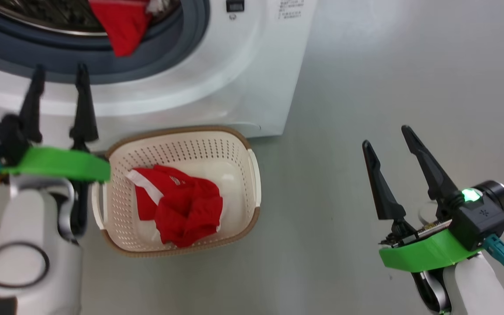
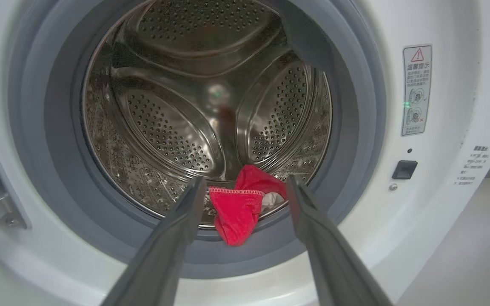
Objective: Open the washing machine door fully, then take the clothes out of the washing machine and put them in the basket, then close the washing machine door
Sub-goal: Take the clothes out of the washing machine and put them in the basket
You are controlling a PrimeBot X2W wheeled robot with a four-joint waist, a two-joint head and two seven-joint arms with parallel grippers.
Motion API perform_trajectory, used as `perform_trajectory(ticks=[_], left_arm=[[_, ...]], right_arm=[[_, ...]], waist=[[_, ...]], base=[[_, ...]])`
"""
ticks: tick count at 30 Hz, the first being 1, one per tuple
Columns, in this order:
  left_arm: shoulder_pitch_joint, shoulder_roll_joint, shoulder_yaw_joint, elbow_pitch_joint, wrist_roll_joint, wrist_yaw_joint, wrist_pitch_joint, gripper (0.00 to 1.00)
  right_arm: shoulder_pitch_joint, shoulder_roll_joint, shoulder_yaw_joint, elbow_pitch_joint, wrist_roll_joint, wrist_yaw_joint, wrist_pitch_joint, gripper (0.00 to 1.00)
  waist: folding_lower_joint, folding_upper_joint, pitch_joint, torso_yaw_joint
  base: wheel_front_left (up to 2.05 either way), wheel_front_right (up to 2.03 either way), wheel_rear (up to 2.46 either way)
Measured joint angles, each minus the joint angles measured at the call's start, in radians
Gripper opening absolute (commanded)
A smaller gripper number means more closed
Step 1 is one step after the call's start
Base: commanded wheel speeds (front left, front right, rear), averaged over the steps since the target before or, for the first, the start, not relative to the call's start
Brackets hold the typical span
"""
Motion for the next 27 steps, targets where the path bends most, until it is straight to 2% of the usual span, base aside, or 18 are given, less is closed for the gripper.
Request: perform_trajectory(ticks=[13, 27], left_arm=[[-0.345, 0.060, 0.011, 0.226, 0.020, -0.017, -0.007, 1.00], [-0.599, 0.085, 0.035, 0.496, 0.003, -0.026, -0.007, 1.00]], right_arm=[[-0.079, -0.005, 0.056, -0.028, 0.004, 0.000, 0.000, 1.00], [-0.124, -0.007, 0.094, -0.031, 0.005, 0.000, 0.000, 1.00]], waist=[[0.0000, 0.0000, 0.169, -0.040], [0.0000, 0.0000, 0.270, -0.102]], base=[[0.00, 0.00, 0.00], [0.00, 0.00, 0.00]])
